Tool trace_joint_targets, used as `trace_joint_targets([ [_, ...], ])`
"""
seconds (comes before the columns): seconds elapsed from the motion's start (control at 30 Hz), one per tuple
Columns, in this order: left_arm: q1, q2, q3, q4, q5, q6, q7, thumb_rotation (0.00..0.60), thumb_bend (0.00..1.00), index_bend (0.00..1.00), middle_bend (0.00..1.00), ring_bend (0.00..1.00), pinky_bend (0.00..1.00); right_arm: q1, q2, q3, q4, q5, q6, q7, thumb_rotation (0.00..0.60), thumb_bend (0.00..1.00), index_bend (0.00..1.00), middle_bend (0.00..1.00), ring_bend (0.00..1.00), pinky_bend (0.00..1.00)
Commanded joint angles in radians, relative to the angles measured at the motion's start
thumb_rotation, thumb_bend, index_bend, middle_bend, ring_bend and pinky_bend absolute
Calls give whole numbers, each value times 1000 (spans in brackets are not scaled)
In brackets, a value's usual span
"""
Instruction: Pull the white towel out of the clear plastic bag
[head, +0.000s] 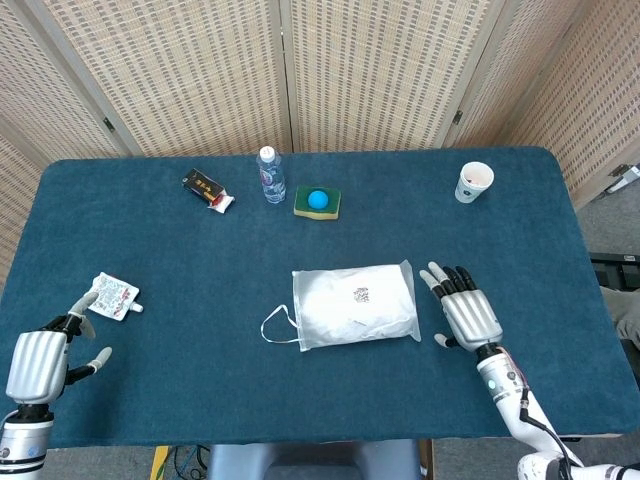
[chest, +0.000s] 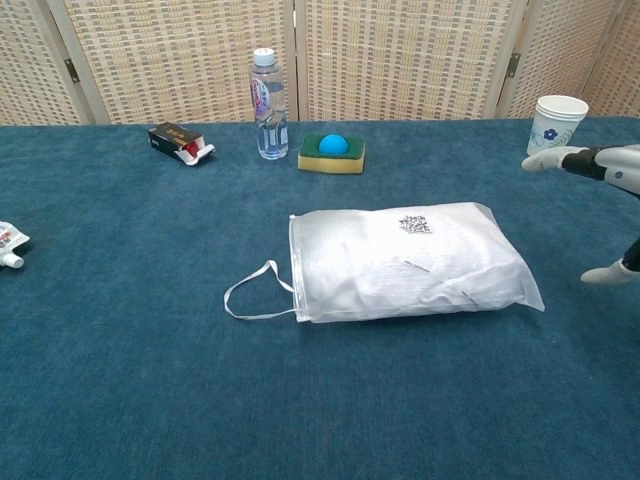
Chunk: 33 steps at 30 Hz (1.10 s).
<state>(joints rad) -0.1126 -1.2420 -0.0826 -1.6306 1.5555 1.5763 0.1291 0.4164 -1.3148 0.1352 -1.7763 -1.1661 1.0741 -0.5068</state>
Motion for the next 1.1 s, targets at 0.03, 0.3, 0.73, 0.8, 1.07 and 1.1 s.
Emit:
trace_joint_targets([
  [0.03, -2, -1, 0, -2, -2, -4, 5, 600, 200, 165, 559, 504, 725, 20, -30, 1, 20, 18, -14, 4, 600, 0, 0, 0, 0, 15],
  [0.3, -1, -5, 9, -5, -3, -11, 9, 600, 200, 165, 559, 504, 725, 64, -98, 6, 45, 71, -34, -11, 600, 0, 0, 0, 0, 15],
  [0.73, 1, -12, 16, 2, -2, -16, 2, 600, 200, 167, 559, 504, 725, 140, -194, 20, 71, 203, -46, -89, 600, 0, 0, 0, 0, 2],
  [0.8, 1, -12, 16, 3, -2, -15, 1, 600, 200, 167, 559, 504, 725, 156, -209, 24, 82, 235, -49, -108, 600, 0, 0, 0, 0, 0],
  [1.07, -2, -11, 12, 0, -6, -20, 4, 600, 200, 168, 559, 504, 725, 220, -263, 34, 134, 300, -59, -156, 600, 0, 0, 0, 0, 0],
  [1.1, -2, -11, 13, -1, -6, -19, 4, 600, 200, 168, 559, 504, 725, 226, -274, 34, 147, 296, -57, -154, 600, 0, 0, 0, 0, 0],
])
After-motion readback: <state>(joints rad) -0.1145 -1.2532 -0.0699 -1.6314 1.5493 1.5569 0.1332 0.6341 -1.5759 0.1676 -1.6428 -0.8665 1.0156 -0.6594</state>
